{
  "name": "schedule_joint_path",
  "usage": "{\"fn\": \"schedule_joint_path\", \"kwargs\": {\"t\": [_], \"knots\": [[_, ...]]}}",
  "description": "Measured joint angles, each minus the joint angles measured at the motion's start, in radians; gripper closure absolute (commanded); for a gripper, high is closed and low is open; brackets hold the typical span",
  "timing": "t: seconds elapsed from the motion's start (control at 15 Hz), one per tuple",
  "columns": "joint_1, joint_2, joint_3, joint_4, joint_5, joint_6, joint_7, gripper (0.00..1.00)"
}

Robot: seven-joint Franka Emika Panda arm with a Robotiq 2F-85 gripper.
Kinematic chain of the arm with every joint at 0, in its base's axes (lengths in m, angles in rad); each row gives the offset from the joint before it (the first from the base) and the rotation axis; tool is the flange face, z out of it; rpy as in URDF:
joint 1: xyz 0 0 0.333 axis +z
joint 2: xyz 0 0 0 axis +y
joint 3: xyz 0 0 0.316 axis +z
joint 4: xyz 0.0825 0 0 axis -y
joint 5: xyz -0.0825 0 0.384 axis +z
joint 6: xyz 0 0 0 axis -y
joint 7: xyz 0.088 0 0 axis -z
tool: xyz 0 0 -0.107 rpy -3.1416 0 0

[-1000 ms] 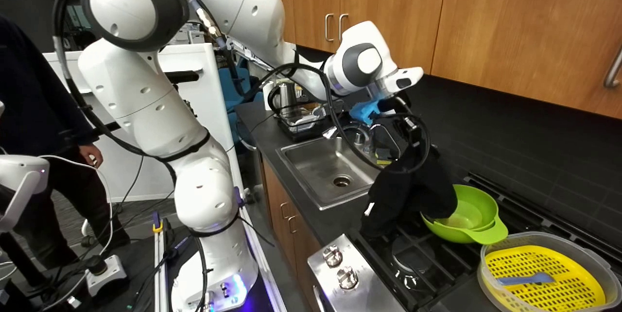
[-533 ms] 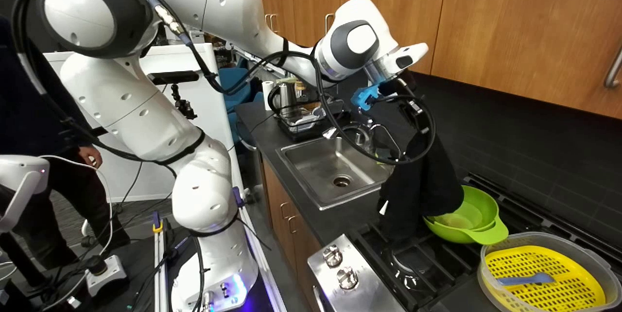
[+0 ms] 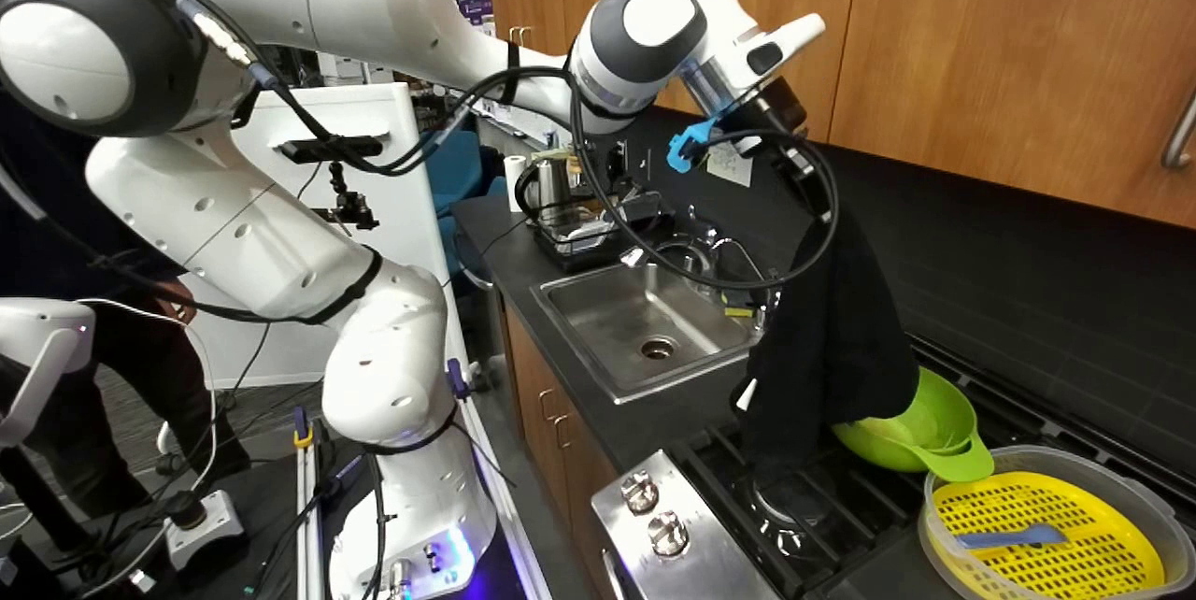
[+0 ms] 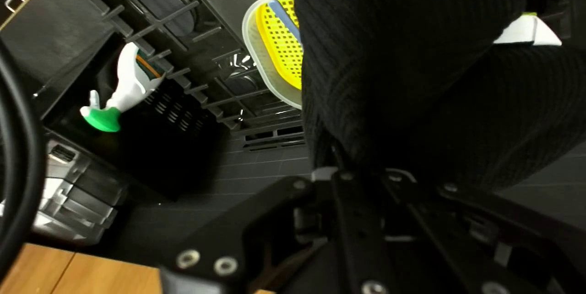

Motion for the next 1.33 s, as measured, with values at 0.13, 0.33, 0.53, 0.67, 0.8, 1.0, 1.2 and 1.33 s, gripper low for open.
{"fn": "schedule_joint_path", "kwargs": {"t": [0.13, 0.33, 0.53, 0.67, 0.8, 1.0, 1.2, 1.33], "knots": [[-0.021, -0.036, 0.0, 0.001, 0.0, -0.023, -0.001, 0.98], [-0.051, -0.071, -0.001, 0.0, 0.0, -0.051, -0.001, 0.98], [-0.072, -0.087, -0.001, -0.004, 0.0, -0.071, 0.0, 0.98], [-0.085, -0.09, -0.001, -0.006, -0.001, -0.08, 0.0, 0.98], [-0.099, -0.09, -0.002, -0.007, -0.001, -0.088, 0.0, 0.98], [-0.123, -0.093, -0.006, -0.007, -0.006, -0.106, 0.0, 0.98], [-0.171, -0.097, -0.022, -0.006, -0.031, -0.129, 0.003, 0.98], [-0.207, -0.1, -0.04, -0.004, -0.054, -0.14, 0.006, 0.98]]}}
